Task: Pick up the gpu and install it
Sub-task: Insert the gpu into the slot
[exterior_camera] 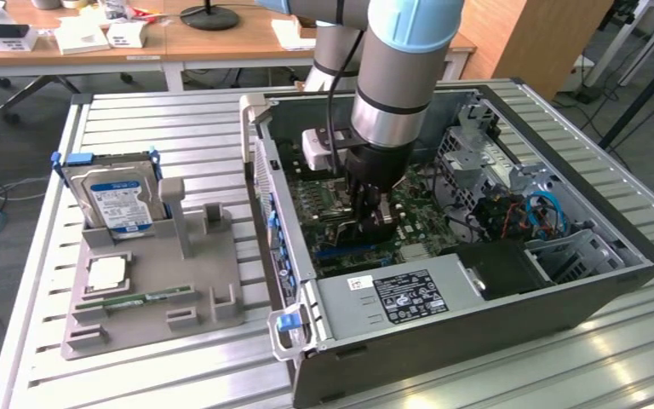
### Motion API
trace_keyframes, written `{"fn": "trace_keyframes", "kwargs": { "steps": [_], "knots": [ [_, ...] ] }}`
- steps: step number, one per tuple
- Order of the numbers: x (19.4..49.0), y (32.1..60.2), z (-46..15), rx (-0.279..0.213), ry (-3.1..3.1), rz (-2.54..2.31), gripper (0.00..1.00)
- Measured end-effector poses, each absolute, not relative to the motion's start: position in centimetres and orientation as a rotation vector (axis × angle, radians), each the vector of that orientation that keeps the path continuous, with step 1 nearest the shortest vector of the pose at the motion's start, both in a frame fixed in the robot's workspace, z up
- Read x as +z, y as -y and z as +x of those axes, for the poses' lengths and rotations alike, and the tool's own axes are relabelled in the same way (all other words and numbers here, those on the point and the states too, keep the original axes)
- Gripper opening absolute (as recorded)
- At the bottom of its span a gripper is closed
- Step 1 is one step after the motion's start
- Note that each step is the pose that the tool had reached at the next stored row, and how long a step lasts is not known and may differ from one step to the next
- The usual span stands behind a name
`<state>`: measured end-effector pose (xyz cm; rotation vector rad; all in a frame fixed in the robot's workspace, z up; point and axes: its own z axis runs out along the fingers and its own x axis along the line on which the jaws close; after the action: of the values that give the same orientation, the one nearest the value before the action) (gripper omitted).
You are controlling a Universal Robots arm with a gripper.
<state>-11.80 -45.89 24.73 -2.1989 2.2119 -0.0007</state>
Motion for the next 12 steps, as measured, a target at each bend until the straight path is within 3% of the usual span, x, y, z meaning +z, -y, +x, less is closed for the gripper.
{"fn": "trace_keyframes", "kwargs": {
  "steps": [12],
  "knots": [
    [24.72,45.89,-11.8,0.0,-2.212,-2.199,0.27]
  ]
}}
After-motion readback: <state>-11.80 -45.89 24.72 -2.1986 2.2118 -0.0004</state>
